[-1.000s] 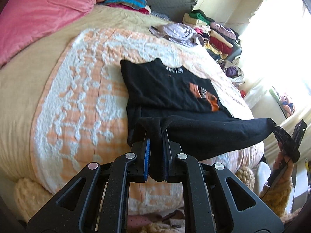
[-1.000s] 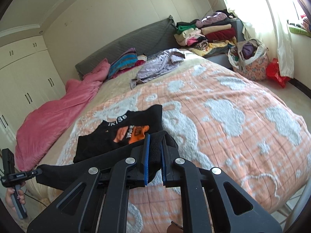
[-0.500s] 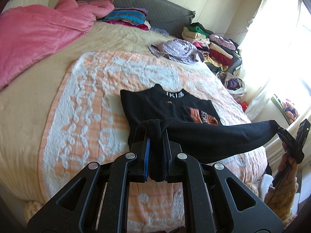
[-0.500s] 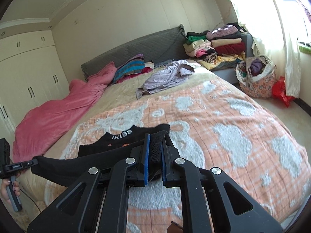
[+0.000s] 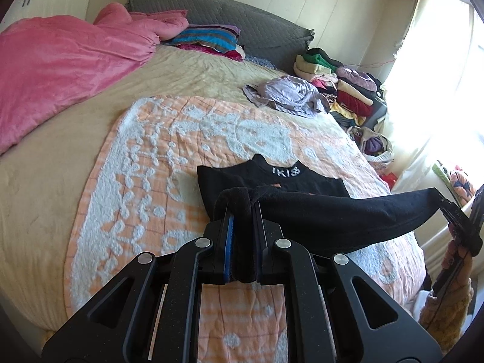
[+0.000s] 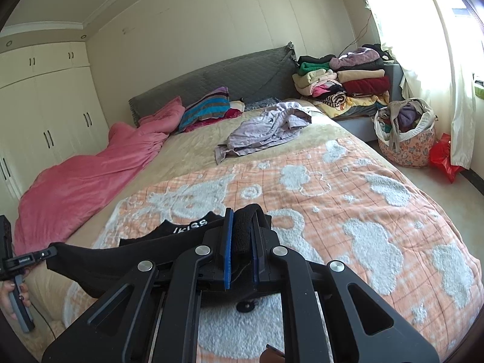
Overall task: Fold small clothes
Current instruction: 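Lift the hem with both grippers and fold it over the body toward the collar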
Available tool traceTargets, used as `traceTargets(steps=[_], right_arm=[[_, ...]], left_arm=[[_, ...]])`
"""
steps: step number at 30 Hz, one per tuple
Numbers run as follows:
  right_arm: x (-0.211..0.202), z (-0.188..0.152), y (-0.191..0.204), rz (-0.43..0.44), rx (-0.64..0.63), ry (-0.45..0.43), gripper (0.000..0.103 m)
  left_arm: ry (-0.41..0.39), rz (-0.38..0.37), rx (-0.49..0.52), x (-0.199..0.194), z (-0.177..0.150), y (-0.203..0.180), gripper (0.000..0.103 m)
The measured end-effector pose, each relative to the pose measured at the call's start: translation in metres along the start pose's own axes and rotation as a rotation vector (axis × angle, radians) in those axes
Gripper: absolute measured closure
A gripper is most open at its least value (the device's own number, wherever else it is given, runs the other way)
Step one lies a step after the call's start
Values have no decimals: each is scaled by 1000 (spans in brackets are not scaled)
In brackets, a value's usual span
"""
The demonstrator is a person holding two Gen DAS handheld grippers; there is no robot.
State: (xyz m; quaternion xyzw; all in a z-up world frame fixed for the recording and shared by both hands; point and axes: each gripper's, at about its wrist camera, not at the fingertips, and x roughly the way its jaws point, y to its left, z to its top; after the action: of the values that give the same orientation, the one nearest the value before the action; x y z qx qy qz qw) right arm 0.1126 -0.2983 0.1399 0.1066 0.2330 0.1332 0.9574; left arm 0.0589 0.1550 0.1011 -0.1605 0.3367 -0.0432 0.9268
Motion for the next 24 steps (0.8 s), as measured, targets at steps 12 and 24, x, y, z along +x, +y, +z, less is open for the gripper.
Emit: traceTargets(steps=[12, 24], right_arm=[[37, 21, 1, 7, 29, -6, 94], [80, 35, 3, -1, -10, 25, 94]], left_arm=[[-17, 10, -27, 21, 22, 6, 98], [-28, 68, -21, 52, 37, 11, 98]])
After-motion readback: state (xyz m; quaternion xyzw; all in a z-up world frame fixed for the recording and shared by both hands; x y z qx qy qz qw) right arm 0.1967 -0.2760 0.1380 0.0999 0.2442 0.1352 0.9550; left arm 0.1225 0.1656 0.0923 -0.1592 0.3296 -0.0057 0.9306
